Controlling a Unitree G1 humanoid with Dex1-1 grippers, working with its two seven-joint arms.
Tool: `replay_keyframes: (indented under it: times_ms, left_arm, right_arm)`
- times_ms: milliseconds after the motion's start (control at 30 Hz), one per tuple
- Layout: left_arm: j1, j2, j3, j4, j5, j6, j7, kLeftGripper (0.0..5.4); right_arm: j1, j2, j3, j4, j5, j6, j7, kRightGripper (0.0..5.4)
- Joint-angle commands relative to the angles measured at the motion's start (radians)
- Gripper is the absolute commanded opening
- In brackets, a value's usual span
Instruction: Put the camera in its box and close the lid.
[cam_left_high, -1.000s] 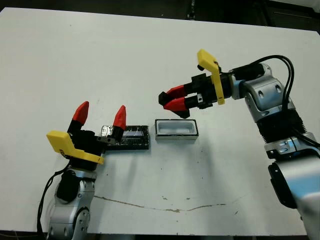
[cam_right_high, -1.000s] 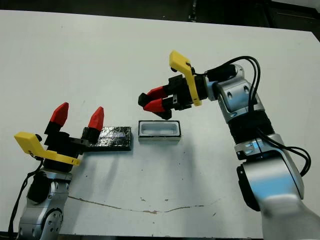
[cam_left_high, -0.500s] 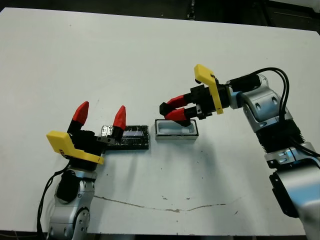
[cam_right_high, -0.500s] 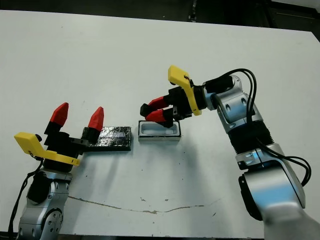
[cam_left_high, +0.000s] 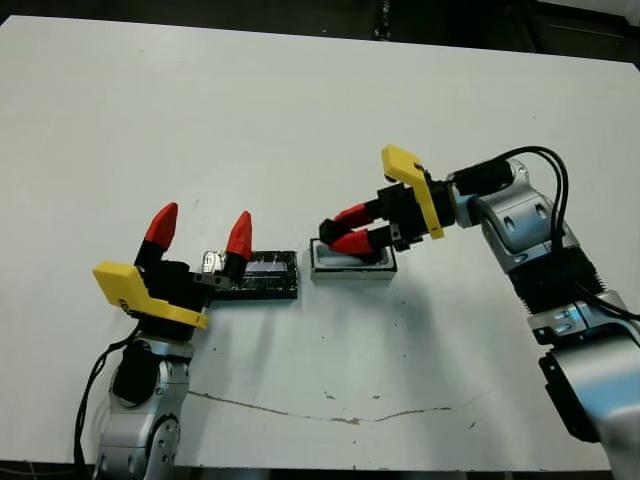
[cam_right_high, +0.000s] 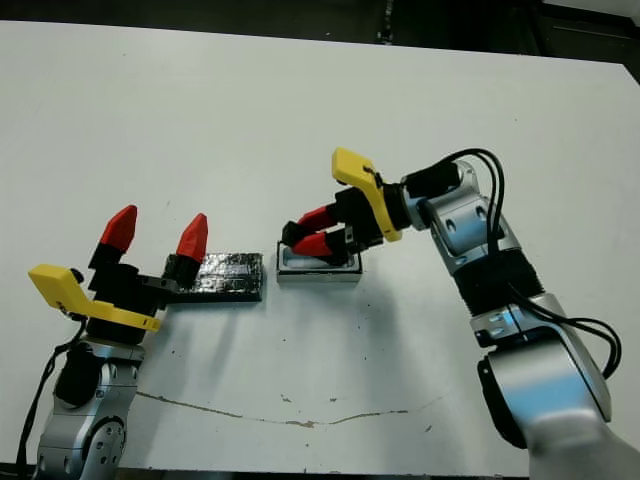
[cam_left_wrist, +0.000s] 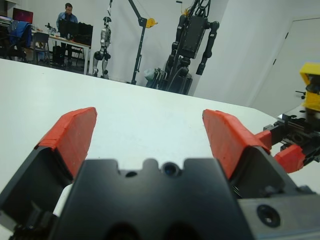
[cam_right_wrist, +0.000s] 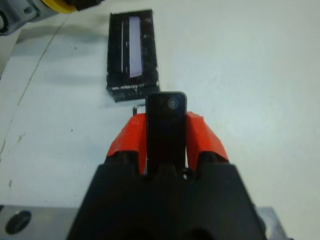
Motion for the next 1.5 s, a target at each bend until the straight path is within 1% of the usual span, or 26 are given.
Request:
replay_keyframes:
  times_ms: [33, 333, 600, 700, 767, 867, 1067, 1167, 1267, 1367, 1433, 1467, 1500]
  left_arm:
    - [0.01, 0.002, -0.001, 0.003, 0.003, -0.004, -0.004, 5.4]
    - [0.011, 0.003, -0.001, 0.002, 0.003, -0.003, -0.004, 5.4]
    - [0.013, 0.002, -0.004, -0.004, 0.001, 0.002, -0.003, 5.4]
    - [0.01, 0.005, -0.003, 0.002, 0.004, -0.003, -0.008, 5.4]
    - [0.01, 0.005, -0.003, 0.002, 0.004, -0.003, -0.008, 5.4]
    - [0.011, 0.005, -0.004, 0.001, 0.002, -0.001, -0.009, 5.4]
    - [0.01, 0.004, -0.004, 0.002, 0.001, 0.001, -0.008, 5.4]
    - [0.011, 0.005, -0.005, 0.0, 0.006, 0.001, -0.007, 5.4]
    - [0.011, 0.006, -0.004, 0.002, 0.002, 0.002, -0.011, 5.4]
    - [0.012, 0.006, -0.004, 0.001, 0.0, 0.003, -0.011, 5.4]
    - [0.012, 0.006, -0.004, 0.002, -0.002, 0.003, -0.012, 5.4]
    - [0.011, 0.005, -0.004, 0.002, -0.001, 0.001, -0.013, 5.4]
    - [0.011, 0.005, -0.005, 0.003, -0.001, 0.0, -0.014, 5.4]
  right_arm:
    - [0.012, -0.031, 0.016, -0.003, -0.025, 0.016, -0.006, 1.66]
    - [0.034, -0.043, 0.015, 0.036, -0.023, 0.01, 0.015, 1.66]
    - [0.031, -0.067, 0.028, 0.062, -0.054, -0.057, 0.016, 1.66]
    - [0.02, -0.077, 0.051, 0.048, -0.073, -0.021, 0.008, 1.66]
    - [0.008, -0.084, 0.067, 0.047, -0.079, -0.05, 0.029, 2.03]
    - [-0.004, -0.091, 0.081, 0.046, -0.104, -0.133, 0.047, 2.46]
    - [-0.013, -0.1, 0.069, 0.018, -0.104, -0.114, 0.056, 3.25]
    - [-0.011, -0.112, 0.049, -0.007, -0.091, -0.128, 0.057, 3.66]
    - [-0.01, -0.129, 0.007, -0.037, -0.059, -0.126, 0.065, 4.09]
    - [-0.009, -0.161, -0.034, -0.091, -0.028, -0.078, 0.063, 4.49]
    - [0.009, -0.183, -0.086, -0.146, 0.003, -0.108, 0.047, 4.8]
    - [0.018, -0.193, -0.115, -0.175, 0.024, -0.097, 0.036, 4.91]
    - [0.029, -0.2, -0.149, -0.207, 0.05, -0.063, 0.017, 5.02]
